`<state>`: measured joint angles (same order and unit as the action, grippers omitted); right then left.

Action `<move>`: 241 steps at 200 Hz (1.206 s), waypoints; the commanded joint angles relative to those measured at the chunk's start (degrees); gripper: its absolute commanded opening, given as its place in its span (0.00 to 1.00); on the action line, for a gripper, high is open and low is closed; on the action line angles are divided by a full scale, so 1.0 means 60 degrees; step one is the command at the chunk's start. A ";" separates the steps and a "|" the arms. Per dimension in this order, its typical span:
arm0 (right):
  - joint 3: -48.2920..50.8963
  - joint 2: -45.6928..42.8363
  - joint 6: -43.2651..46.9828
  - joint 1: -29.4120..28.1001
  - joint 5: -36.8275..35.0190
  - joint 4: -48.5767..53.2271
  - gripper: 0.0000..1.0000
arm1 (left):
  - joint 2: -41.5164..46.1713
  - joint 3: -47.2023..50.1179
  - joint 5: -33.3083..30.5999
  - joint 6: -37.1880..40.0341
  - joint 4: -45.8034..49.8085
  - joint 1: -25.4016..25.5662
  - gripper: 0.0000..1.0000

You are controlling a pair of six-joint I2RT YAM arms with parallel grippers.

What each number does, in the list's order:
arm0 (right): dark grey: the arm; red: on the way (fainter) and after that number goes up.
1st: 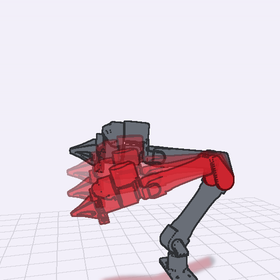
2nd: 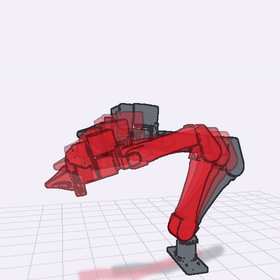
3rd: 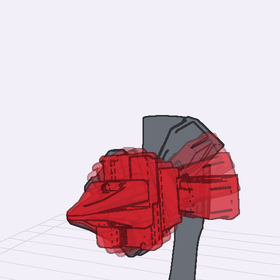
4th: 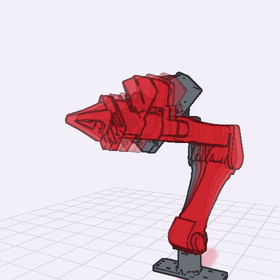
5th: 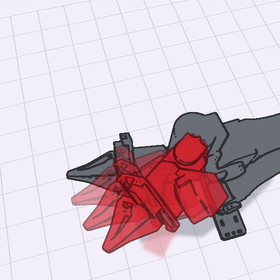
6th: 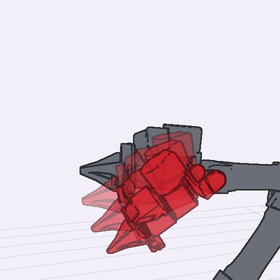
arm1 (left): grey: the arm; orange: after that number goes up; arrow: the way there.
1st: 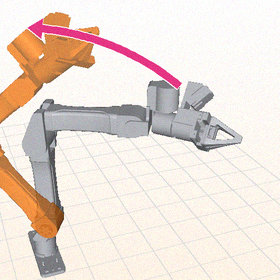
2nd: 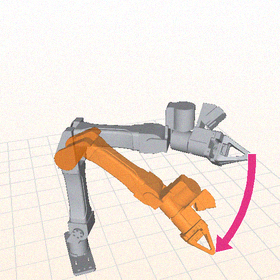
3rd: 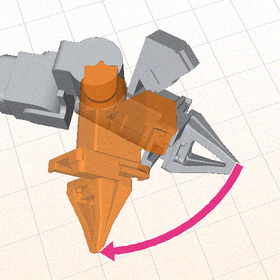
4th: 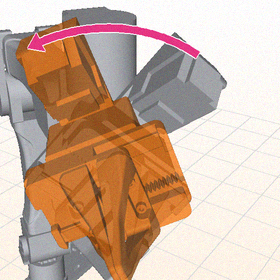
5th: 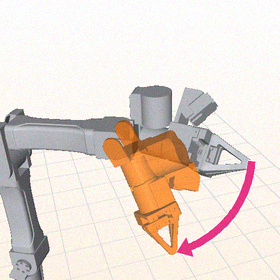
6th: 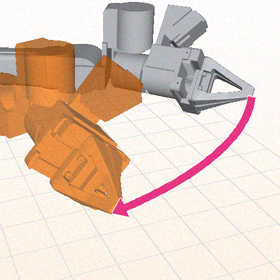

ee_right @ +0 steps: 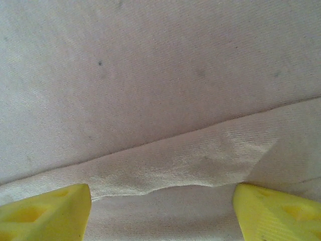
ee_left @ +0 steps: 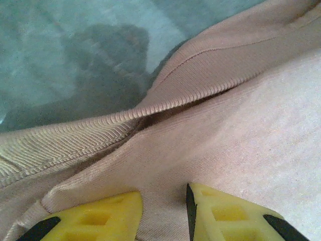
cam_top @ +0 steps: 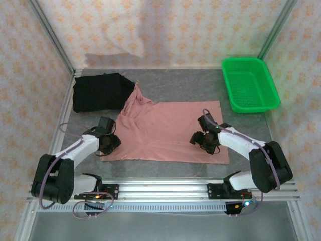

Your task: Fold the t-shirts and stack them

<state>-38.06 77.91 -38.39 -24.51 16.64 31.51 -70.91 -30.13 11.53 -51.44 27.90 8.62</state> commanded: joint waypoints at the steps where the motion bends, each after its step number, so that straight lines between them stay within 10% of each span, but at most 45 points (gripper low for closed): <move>1: 0.0548 -0.0136 -0.0381 -0.0218 -0.0644 0.1399 0.76 | 0.0296 0.0889 -0.0398 -0.0372 0.2125 -0.0002 0.32; 81: 0.0521 -0.1398 -0.0639 -0.0313 -0.0901 0.2777 0.75 | 0.2416 0.1175 -0.0199 -0.1159 0.3532 0.0464 0.34; 128: -0.1321 -0.1619 -0.0236 -0.0309 -0.1579 0.3521 0.86 | 0.3348 -0.1775 -0.0623 -0.0958 0.5095 0.0578 0.58; 174: -0.3523 -0.1377 0.1225 0.1185 -0.1409 0.4059 0.94 | 0.0163 -0.6567 -0.0247 0.1379 0.4667 0.0582 0.68; 241: -0.5859 0.1989 0.3340 0.3514 0.0111 0.3404 0.81 | -0.4249 -1.0561 0.1716 0.3733 0.3666 0.1647 0.63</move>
<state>-69.76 83.92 -24.01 -4.32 14.24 52.51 -93.19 -89.23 16.32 -35.81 50.92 14.26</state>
